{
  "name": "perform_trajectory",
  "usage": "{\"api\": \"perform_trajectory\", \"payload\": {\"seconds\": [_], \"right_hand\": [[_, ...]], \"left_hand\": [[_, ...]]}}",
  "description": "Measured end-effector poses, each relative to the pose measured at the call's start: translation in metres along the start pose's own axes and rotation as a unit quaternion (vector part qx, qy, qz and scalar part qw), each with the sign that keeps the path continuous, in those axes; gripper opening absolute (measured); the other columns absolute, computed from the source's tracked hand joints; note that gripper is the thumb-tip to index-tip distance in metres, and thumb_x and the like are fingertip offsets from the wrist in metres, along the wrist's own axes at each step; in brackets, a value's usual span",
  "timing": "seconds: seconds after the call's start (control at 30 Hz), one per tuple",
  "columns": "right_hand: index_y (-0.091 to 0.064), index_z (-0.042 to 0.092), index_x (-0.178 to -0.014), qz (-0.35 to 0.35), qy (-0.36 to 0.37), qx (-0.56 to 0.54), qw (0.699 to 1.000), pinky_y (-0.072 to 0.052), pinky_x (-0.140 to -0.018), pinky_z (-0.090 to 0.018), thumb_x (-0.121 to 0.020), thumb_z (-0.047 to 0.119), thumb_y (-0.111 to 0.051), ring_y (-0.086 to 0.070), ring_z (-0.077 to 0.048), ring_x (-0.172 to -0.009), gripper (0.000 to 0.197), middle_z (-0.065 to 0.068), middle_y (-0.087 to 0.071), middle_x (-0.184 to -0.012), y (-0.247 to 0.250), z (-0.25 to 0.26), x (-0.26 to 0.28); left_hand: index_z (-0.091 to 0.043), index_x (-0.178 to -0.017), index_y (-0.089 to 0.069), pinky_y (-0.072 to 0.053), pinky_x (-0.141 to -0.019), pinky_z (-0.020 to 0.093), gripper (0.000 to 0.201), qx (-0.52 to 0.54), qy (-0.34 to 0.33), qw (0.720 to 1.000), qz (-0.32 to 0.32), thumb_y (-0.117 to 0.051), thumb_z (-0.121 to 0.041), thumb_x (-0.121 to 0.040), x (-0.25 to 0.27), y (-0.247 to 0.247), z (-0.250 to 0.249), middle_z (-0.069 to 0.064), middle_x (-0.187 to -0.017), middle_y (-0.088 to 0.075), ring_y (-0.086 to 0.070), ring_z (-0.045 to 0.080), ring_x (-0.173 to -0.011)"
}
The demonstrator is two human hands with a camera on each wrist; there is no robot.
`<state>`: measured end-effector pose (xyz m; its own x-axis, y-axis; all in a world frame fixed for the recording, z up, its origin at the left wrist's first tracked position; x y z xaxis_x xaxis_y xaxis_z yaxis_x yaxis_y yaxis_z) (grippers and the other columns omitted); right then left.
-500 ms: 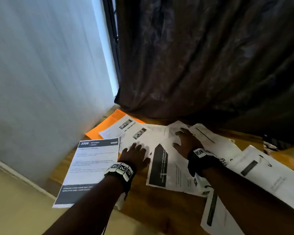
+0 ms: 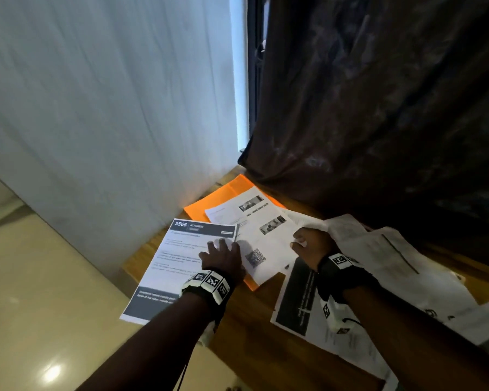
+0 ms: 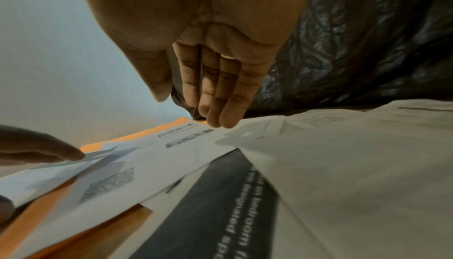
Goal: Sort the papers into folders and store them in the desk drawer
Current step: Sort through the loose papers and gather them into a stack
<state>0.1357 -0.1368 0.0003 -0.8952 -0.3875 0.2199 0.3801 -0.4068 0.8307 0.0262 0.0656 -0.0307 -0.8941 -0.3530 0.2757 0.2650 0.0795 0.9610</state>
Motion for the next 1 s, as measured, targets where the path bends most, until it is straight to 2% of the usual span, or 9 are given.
{"api": "perform_trajectory", "payload": {"seconds": [0.1, 0.2, 0.43, 0.5, 0.57, 0.67, 0.8, 0.93, 1.0], "right_hand": [[-0.065, 0.016, -0.116, 0.010, 0.009, 0.001, 1.000, -0.048, -0.099, -0.035, -0.089, 0.036, -0.063, -0.060, -0.022, -0.113, 0.033, -0.003, -0.067, -0.120, -0.012, 0.023, -0.010], [-0.069, 0.016, -0.107, 0.037, 0.023, 0.023, 0.999, -0.049, -0.095, -0.035, -0.089, 0.038, -0.062, -0.062, -0.025, -0.107, 0.029, -0.005, -0.069, -0.114, -0.029, 0.046, -0.019], [-0.072, 0.013, -0.092, 0.085, 0.037, 0.022, 0.995, -0.053, -0.081, -0.032, -0.088, 0.034, -0.059, -0.066, -0.025, -0.093, 0.024, -0.006, -0.072, -0.100, -0.064, 0.082, -0.033], [-0.065, 0.018, -0.070, 0.102, 0.032, 0.024, 0.994, -0.048, -0.071, -0.027, -0.089, 0.035, -0.057, -0.064, -0.025, -0.085, 0.026, -0.008, -0.071, -0.093, -0.070, 0.086, -0.039], [-0.045, 0.024, -0.056, 0.104, 0.017, 0.025, 0.994, -0.035, -0.065, -0.023, -0.089, 0.035, -0.057, -0.055, -0.021, -0.078, 0.037, -0.006, -0.064, -0.077, -0.078, 0.091, -0.046], [-0.039, 0.022, -0.054, 0.090, 0.001, 0.013, 0.996, -0.032, -0.067, -0.023, -0.088, 0.030, -0.059, -0.049, -0.019, -0.075, 0.041, 0.005, -0.044, -0.059, -0.084, 0.099, -0.050], [-0.047, 0.016, -0.054, 0.078, -0.015, -0.015, 0.997, -0.036, -0.064, -0.024, -0.085, 0.026, -0.060, -0.056, -0.023, -0.071, 0.035, -0.003, -0.054, -0.061, -0.092, 0.109, -0.054], [-0.069, 0.008, -0.076, 0.076, -0.026, -0.060, 0.995, -0.054, -0.079, -0.032, -0.081, 0.034, -0.066, -0.067, -0.024, -0.081, 0.026, -0.010, -0.072, -0.079, -0.096, 0.114, -0.058], [-0.068, 0.006, -0.068, 0.082, -0.038, -0.083, 0.992, -0.059, -0.073, -0.040, -0.077, 0.036, -0.069, -0.069, -0.029, -0.072, 0.031, -0.014, -0.072, -0.071, -0.099, 0.111, -0.059]], "left_hand": [[-0.025, -0.144, -0.027, -0.037, -0.099, 0.056, 0.075, 0.015, 0.042, 0.999, 0.016, -0.061, -0.054, -0.084, -0.009, 0.001, 0.017, 0.012, -0.144, -0.036, -0.041, 0.041, -0.126], [-0.023, -0.146, -0.023, -0.042, -0.097, 0.055, 0.078, 0.025, 0.024, 0.998, 0.047, -0.059, -0.057, -0.085, -0.019, 0.003, 0.027, 0.012, -0.138, -0.043, -0.051, 0.040, -0.120], [-0.016, -0.128, -0.047, -0.045, -0.093, 0.046, 0.042, 0.007, -0.043, 0.997, 0.060, -0.054, -0.035, -0.092, -0.024, 0.001, 0.036, 0.015, -0.127, -0.050, -0.056, 0.038, -0.115], [-0.014, -0.128, -0.047, -0.047, -0.093, 0.046, 0.039, 0.015, -0.058, 0.997, 0.054, -0.052, -0.032, -0.094, -0.024, 0.001, 0.037, 0.017, -0.128, -0.050, -0.055, 0.038, -0.117], [-0.012, -0.128, -0.048, -0.047, -0.095, 0.045, 0.036, 0.022, -0.080, 0.996, 0.045, -0.050, -0.030, -0.096, -0.026, 0.002, 0.040, 0.018, -0.129, -0.051, -0.054, 0.038, -0.118], [-0.009, -0.126, -0.050, -0.046, -0.095, 0.042, 0.032, 0.035, -0.111, 0.993, 0.034, -0.048, -0.025, -0.098, -0.032, 0.003, 0.044, 0.018, -0.128, -0.054, -0.055, 0.037, -0.119], [-0.009, -0.133, -0.045, -0.047, -0.097, 0.043, 0.038, 0.069, -0.137, 0.987, 0.041, -0.048, -0.022, -0.097, -0.039, 0.000, 0.055, 0.017, -0.128, -0.056, -0.055, 0.037, -0.118], [-0.007, -0.140, -0.040, -0.043, -0.102, 0.041, 0.045, 0.119, -0.150, 0.981, 0.028, -0.047, -0.016, -0.096, -0.044, 0.001, 0.059, 0.016, -0.134, -0.054, -0.053, 0.035, -0.123], [-0.007, -0.142, -0.037, -0.042, -0.101, 0.039, 0.046, 0.128, -0.151, 0.980, 0.021, -0.045, -0.014, -0.097, -0.045, 0.003, 0.060, 0.017, -0.134, -0.055, -0.053, 0.034, -0.122]]}}
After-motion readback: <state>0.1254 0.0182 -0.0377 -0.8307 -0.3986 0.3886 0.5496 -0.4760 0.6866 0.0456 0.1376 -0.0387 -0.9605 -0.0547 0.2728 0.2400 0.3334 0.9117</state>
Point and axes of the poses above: each hand's wrist, its own x-axis away from the middle knuckle, its own y-axis out of the back of the hand, z = x × y, the point moved 3 cm from there along -x, towards the middle knuckle
